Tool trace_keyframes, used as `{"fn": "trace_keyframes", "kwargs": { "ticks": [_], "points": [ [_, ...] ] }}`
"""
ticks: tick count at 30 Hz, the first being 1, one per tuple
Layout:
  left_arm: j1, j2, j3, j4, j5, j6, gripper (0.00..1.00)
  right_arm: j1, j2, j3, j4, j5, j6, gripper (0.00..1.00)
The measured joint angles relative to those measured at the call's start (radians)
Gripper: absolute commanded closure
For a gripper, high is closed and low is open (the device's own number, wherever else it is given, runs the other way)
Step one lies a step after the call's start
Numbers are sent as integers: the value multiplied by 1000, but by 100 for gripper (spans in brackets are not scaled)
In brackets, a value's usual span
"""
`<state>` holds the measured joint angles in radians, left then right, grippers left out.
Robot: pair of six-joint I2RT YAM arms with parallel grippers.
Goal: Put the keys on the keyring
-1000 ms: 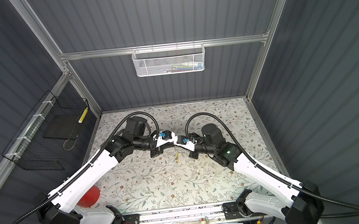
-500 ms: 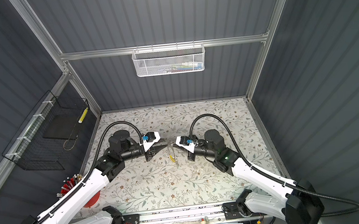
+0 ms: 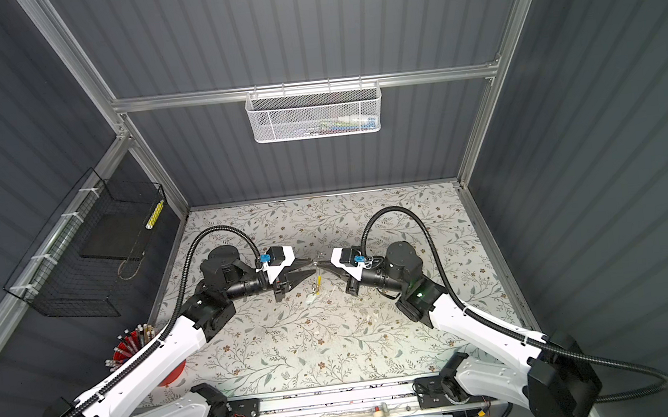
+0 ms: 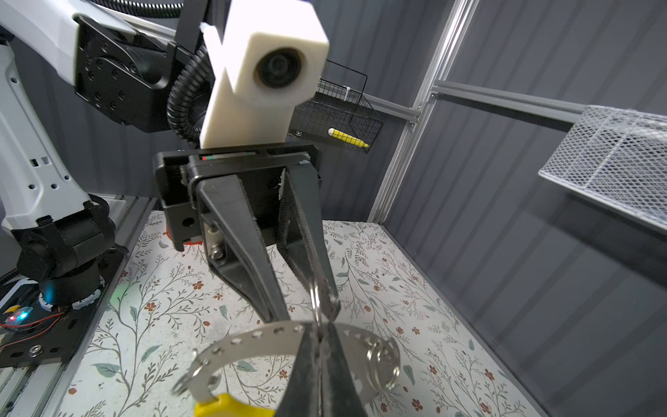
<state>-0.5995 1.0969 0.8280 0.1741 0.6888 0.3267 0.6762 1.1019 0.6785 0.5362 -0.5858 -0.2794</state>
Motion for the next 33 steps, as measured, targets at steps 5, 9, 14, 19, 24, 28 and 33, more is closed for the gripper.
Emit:
{"fn": "trace_keyframes", "kwargs": {
  "ticks": [5, 9, 14, 19, 24, 28, 33],
  "points": [
    [0, 0, -1, 15, 1, -10, 78, 0, 2, -5, 11, -16, 13, 100],
    [0, 0, -1, 23, 11, -15, 81, 0, 2, -5, 12, -22, 18, 100],
    [0, 0, -1, 30, 26, -21, 84, 0, 5, -5, 14, -26, 18, 100],
    [0, 0, -1, 29, 46, -22, 90, 0, 8, -5, 16, -31, 19, 100],
    [0, 3, 2, 27, 69, -19, 98, -2, 8, -5, 18, -37, 26, 100],
    [6, 19, 20, 6, 84, -15, 100, -6, 8, -5, 14, -36, 29, 100],
    [5, 25, 57, -67, 81, 33, 100, -6, 8, -5, 12, -30, 28, 86]
  ]
}}
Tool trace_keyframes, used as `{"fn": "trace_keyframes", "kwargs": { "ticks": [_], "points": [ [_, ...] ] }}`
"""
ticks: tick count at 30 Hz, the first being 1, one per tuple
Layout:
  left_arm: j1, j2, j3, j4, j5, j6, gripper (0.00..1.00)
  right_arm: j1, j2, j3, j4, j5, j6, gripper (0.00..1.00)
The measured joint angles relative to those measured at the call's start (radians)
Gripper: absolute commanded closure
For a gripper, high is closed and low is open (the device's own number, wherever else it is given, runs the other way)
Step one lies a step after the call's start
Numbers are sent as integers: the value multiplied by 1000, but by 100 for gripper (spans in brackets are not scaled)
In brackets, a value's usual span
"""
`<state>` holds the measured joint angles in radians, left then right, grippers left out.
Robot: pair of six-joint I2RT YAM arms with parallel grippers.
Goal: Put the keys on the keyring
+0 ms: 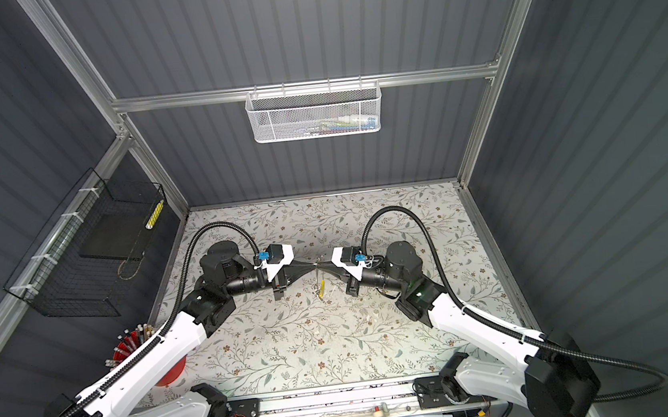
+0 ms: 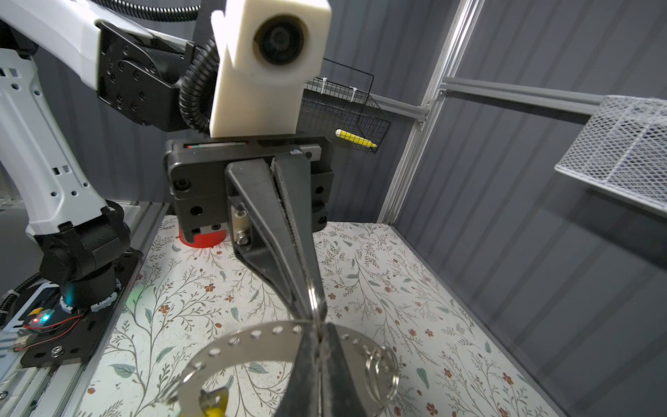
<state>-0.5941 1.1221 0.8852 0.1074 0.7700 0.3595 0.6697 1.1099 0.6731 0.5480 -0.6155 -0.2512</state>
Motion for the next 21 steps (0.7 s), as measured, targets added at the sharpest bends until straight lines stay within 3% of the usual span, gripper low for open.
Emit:
{"fn": "trace_keyframes", "kwargs": {
  "ticks": [7, 16, 21],
  "points": [
    [-37, 18, 116, -211, -88, 193, 100, 4, -30, -14, -62, 92, -45, 67],
    [-99, 41, 180, -417, -283, 463, 100, -6, -197, -33, -223, 202, -148, 64],
    [-148, 57, 190, -481, -393, 575, 100, -6, -203, 0, -348, 204, -217, 64]
  ]
}}
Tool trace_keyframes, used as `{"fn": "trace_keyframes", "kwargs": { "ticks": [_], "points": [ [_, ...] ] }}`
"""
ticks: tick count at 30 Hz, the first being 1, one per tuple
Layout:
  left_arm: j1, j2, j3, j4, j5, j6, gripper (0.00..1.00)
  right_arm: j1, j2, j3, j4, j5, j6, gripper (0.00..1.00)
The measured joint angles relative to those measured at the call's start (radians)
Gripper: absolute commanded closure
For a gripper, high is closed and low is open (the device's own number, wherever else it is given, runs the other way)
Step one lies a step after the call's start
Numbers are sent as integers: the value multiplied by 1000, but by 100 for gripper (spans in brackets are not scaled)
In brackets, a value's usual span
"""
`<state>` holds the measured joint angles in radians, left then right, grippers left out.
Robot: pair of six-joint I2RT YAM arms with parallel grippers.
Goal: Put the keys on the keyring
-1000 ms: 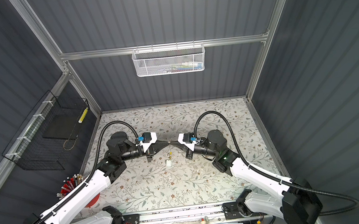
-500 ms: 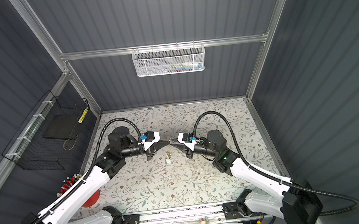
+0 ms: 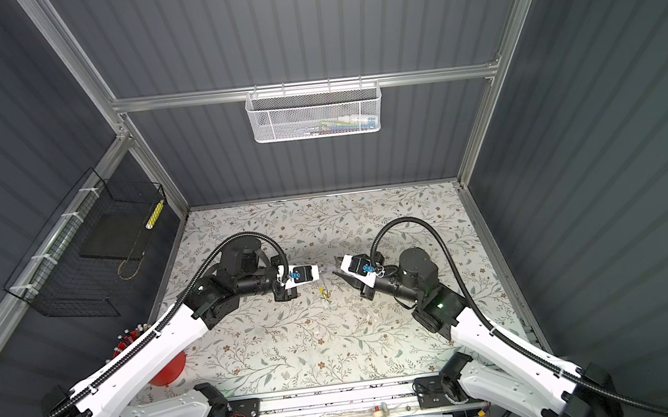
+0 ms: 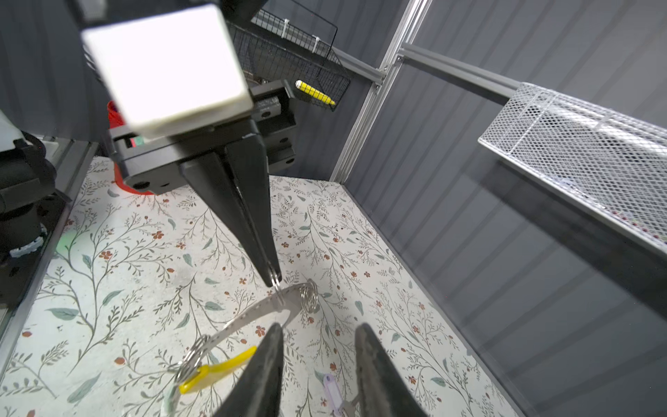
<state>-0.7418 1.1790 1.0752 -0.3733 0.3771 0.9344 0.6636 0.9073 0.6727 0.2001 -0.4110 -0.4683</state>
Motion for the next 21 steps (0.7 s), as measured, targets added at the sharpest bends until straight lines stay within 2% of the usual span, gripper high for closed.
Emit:
{"fn": "trace_keyframes", "kwargs": {
  "ticks": [10, 21],
  "points": [
    [-70, 0, 3, -16, -148, 121, 100, 8, 50, 49, -144, -21, -94, 67],
    [-93, 13, 37, -31, -180, 140, 100, 25, 98, 49, -133, -56, -90, 72]
  ]
}}
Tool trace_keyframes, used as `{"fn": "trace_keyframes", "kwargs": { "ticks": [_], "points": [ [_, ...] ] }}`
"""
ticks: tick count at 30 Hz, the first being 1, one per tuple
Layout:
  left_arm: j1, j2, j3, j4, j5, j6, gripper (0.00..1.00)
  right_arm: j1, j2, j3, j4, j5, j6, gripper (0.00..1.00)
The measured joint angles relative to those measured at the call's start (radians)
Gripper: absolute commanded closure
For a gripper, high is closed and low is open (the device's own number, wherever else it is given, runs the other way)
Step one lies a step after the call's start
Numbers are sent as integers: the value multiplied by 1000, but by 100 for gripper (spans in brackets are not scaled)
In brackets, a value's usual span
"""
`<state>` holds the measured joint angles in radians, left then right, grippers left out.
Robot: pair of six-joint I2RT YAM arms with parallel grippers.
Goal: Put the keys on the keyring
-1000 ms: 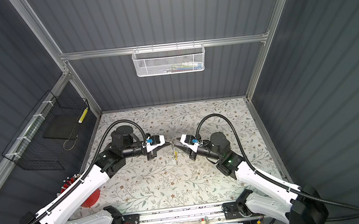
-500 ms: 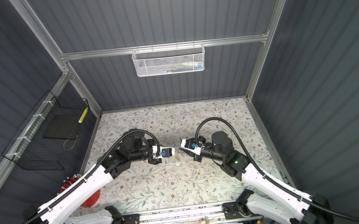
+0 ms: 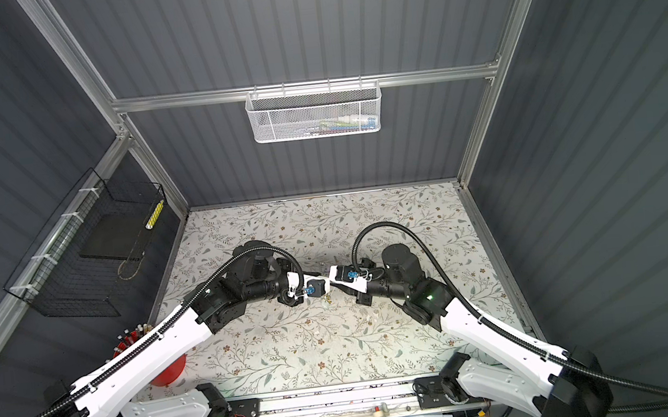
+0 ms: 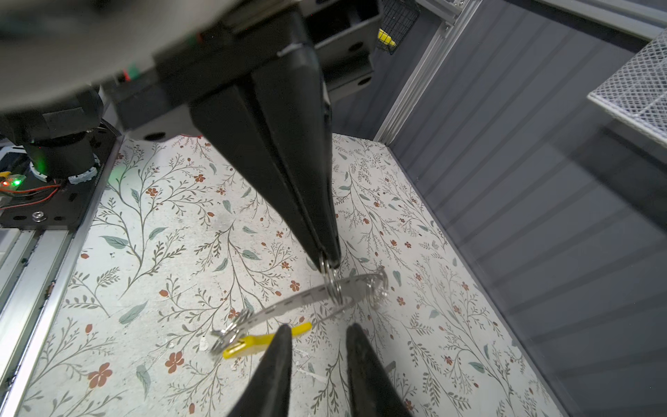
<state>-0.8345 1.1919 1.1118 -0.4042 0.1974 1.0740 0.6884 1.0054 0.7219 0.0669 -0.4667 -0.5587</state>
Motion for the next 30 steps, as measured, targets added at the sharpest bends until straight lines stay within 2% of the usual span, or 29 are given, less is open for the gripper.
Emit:
{"fn": "trace_keyframes", "kwargs": {
  "ticks": [12, 21, 30],
  "points": [
    [-5, 0, 10, -23, 12, 0, 100, 0, -2, -2, 97, 3, 43, 78],
    [-5, 0, 24, -31, 31, -4, 100, 3, 17, -2, 100, -29, 61, 75],
    [-5, 0, 34, -39, 57, -9, 100, 5, 26, -2, 98, -36, 67, 88]
  ]
}}
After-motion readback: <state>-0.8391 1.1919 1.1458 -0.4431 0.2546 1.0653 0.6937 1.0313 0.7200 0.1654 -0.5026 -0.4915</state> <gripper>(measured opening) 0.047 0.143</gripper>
